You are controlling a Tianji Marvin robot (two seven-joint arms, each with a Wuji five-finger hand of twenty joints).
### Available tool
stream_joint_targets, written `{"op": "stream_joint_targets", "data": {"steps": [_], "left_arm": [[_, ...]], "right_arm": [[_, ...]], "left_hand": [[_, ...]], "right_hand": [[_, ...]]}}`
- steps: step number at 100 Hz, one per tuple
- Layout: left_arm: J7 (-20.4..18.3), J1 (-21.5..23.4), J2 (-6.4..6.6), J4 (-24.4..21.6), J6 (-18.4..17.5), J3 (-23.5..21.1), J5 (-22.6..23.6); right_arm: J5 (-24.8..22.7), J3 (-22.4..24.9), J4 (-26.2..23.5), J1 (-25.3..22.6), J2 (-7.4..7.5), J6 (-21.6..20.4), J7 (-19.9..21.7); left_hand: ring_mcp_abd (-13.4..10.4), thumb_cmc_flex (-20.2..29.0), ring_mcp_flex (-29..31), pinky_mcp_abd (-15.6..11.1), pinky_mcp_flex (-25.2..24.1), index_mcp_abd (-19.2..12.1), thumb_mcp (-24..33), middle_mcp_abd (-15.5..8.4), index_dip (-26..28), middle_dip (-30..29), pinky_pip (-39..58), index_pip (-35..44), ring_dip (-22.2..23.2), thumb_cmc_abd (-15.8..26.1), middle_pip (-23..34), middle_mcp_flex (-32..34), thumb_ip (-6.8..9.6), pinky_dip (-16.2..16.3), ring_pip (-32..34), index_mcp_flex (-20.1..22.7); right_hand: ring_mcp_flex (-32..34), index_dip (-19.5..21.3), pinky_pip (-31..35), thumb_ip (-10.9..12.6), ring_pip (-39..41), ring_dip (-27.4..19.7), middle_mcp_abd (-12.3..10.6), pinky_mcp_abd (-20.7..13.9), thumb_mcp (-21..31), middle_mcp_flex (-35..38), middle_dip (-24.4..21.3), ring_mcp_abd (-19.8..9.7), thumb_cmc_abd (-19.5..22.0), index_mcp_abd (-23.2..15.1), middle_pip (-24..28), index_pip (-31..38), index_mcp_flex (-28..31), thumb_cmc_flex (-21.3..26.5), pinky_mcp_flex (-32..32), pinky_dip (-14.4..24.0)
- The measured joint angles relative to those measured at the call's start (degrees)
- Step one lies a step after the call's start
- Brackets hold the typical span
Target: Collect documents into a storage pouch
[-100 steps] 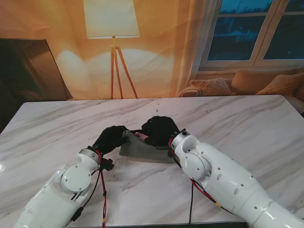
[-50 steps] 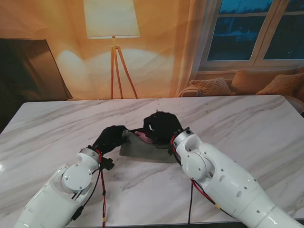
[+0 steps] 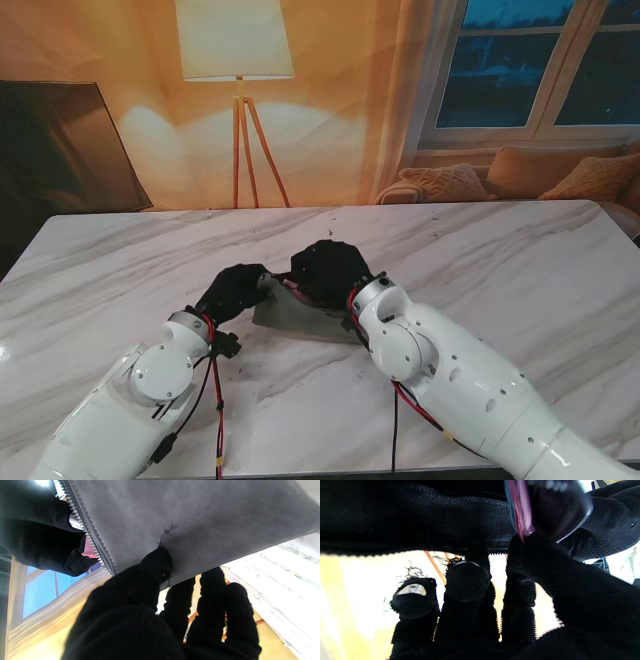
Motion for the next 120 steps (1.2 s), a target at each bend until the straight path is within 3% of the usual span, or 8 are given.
{"op": "stream_joint_targets", "data": {"steps": [43,57,79,94,106,120], "left_arm": [[-0.26,0.66,-0.08,-0.41,0.13,0.01,-2.39],[-0.25,0.91,-0.14,-0.62,0.13,-0.01,-2.33],[-0.47,1.03,-0.14,-0.84,0.06,-0.03,-2.31],[-0.4,1.08,-0.15,-0.89,0.06,-0.06,-2.12],[0.08,1.13,-0.19,-0.89,0.29,-0.17,-1.26],[1.07,1.19,-0.38,-0.85,1.01,-0.17,-1.29]], "right_arm": [[-0.01,-3.41,3.42,2.73,-0.56,0.06,-0.16],[-2.3,-4.72,4.73,3.85,-0.63,0.33,-0.86],[-2.08,-6.18,6.4,4.92,-1.03,1.15,-1.49],[-2.24,-5.59,6.36,4.58,-1.15,1.29,-1.5],[-2.9,-2.48,4.15,2.63,-0.8,0.93,0.32],[-3.62,0.66,0.61,0.34,0.31,0.55,1.99]], "left_hand": [[-0.01,-0.01,0.6,0.09,1.1,0.09,0.0,0.15,-0.89,0.0,0.74,0.0,0.01,-0.1,1.4,0.82,-0.02,0.36,2.75,0.0],[-0.01,-0.19,0.64,0.1,1.22,0.1,0.0,0.15,-1.82,0.0,0.97,0.0,0.02,-0.12,2.13,0.83,-0.02,0.47,3.29,0.0],[-0.01,-0.22,1.18,0.25,1.67,0.13,0.0,0.15,-2.17,0.0,1.17,0.0,0.02,-0.14,2.69,0.85,-0.03,0.49,3.4,0.0],[-0.01,-0.28,1.18,0.25,1.72,0.15,0.0,0.15,-2.42,0.0,1.17,0.0,0.04,-0.14,2.72,0.85,-0.03,0.49,3.41,-0.02],[-0.01,-0.34,1.18,0.25,1.72,0.15,-0.04,0.22,-2.09,0.0,1.17,0.0,-0.24,0.05,2.72,0.81,-0.04,0.49,3.34,-0.21],[-0.01,-0.29,1.18,0.25,1.72,0.07,-0.32,0.3,-0.46,-0.02,1.13,0.0,-0.6,0.2,2.72,0.77,-0.05,0.49,3.17,-0.35]], "right_hand": [[2.85,-0.77,1.26,-0.16,1.77,0.03,0.83,-0.85,-0.18,1.14,1.17,-0.02,0.45,1.51,0.21,0.5,0.89,1.07,3.43,-0.45],[3.55,-0.94,1.84,0.03,2.15,0.0,0.14,-1.37,1.33,1.2,1.17,-0.6,-2.68,1.65,0.84,1.49,0.9,0.44,4.72,-1.21],[3.55,5.08,2.61,1.18,3.55,0.0,-0.07,-1.45,1.84,1.12,1.17,-1.82,-7.77,1.8,3.18,4.31,1.13,-2.42,5.37,-1.94],[3.55,6.18,3.18,-0.85,4.07,-0.01,-0.16,-1.45,1.84,-0.02,0.62,-1.96,-8.44,2.29,3.88,4.59,-0.11,-4.59,5.24,-2.01],[3.44,5.33,3.24,-1.38,4.09,-0.01,0.15,-1.45,1.12,-2.77,-1.37,-2.0,-7.53,3.77,2.52,-1.99,-2.41,-7.31,3.81,-2.02],[1.54,5.59,3.24,0.15,3.66,-0.01,0.8,-1.45,1.08,-4.67,-4.05,-2.01,-3.83,5.06,-1.26,-11.21,-3.51,-10.23,1.13,-2.02]]}}
